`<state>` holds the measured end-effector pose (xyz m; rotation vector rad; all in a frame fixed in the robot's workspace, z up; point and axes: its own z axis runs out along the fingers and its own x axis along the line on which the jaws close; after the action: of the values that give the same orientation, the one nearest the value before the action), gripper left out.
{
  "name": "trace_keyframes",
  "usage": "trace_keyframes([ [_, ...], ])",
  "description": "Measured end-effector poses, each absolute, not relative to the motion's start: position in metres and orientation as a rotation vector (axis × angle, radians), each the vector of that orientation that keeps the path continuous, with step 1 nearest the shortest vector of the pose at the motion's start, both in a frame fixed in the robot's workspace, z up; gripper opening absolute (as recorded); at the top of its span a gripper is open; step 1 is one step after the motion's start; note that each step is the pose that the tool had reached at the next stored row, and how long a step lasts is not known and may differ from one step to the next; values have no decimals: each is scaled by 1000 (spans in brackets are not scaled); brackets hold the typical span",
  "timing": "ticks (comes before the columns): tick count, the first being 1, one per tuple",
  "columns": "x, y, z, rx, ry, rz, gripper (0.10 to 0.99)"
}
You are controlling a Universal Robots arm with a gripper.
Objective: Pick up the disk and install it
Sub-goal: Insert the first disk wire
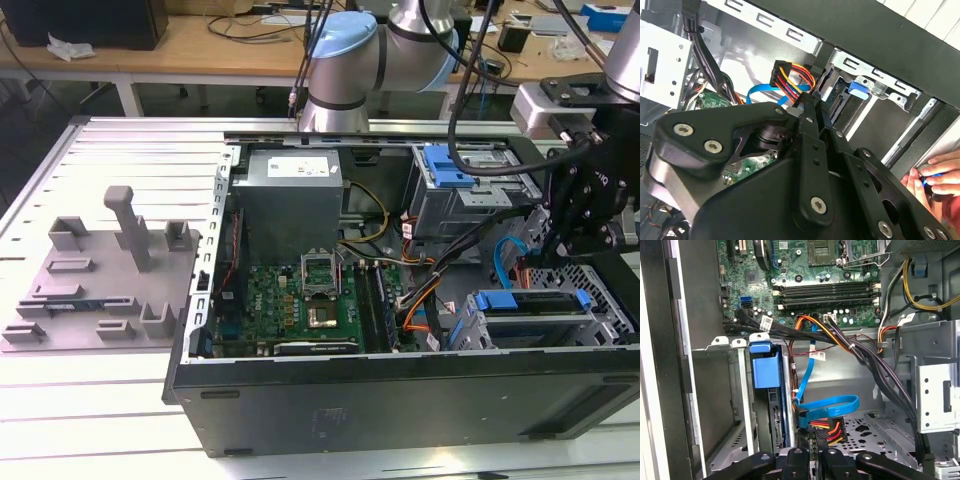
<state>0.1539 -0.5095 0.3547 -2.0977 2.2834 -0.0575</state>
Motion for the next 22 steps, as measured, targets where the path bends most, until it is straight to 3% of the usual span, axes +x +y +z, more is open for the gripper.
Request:
trace_keyframes([
  [13, 157, -523, 356, -2074, 2304, -27, 169],
  [22, 158, -524, 358, -2088, 2359, -78, 169],
])
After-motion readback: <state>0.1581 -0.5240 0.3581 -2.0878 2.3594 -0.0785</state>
